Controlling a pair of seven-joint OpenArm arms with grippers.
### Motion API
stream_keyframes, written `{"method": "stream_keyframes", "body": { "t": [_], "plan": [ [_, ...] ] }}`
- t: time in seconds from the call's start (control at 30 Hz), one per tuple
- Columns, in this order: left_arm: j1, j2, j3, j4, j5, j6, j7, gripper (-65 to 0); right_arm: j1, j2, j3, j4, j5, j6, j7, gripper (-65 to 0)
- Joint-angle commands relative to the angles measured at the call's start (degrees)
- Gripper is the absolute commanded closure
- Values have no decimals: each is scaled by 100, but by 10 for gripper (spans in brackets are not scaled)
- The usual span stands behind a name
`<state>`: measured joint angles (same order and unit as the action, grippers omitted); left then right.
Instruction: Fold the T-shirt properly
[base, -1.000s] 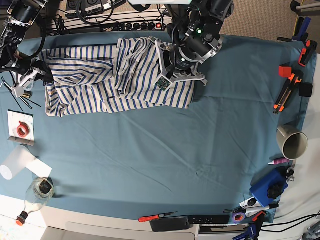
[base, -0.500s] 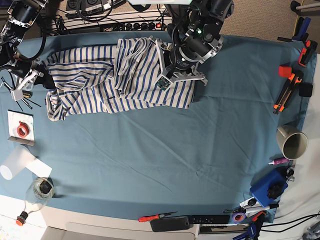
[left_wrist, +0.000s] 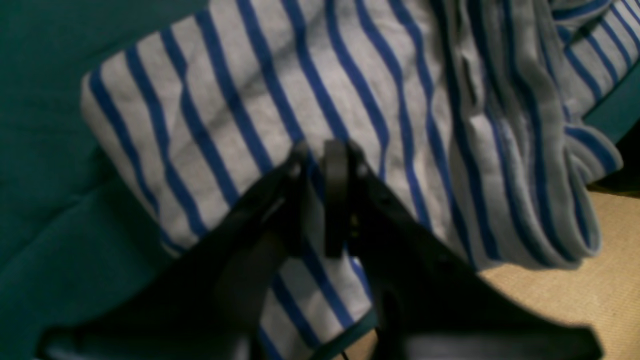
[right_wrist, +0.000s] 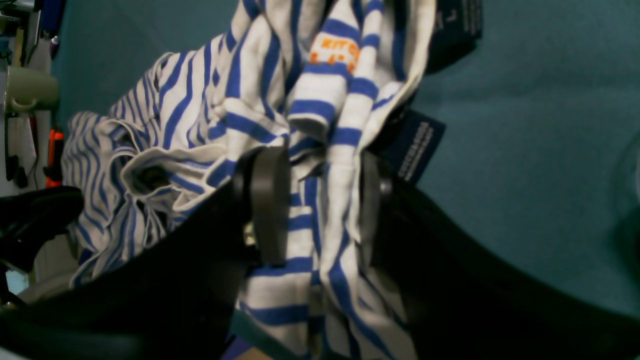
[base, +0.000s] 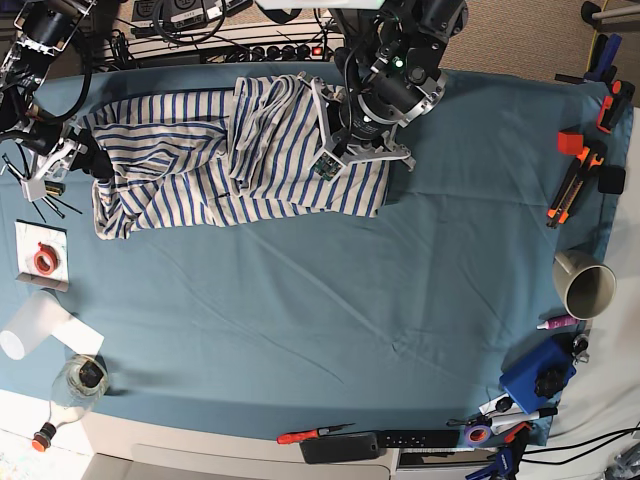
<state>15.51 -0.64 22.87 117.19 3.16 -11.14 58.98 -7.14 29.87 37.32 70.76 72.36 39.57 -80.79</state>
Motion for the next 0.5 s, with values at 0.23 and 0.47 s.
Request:
{"method": "stream_keyframes", "body": {
  "t": [0.23,0.47],
  "plan": [
    [-26,50,24,83,-57,-2,-133,-50,83,623,33,83,931,9,79,-228],
    [-26,50,24,83,-59,-2,-203,-50,48,584,11,81,551,24,79,-228]
  ]
}}
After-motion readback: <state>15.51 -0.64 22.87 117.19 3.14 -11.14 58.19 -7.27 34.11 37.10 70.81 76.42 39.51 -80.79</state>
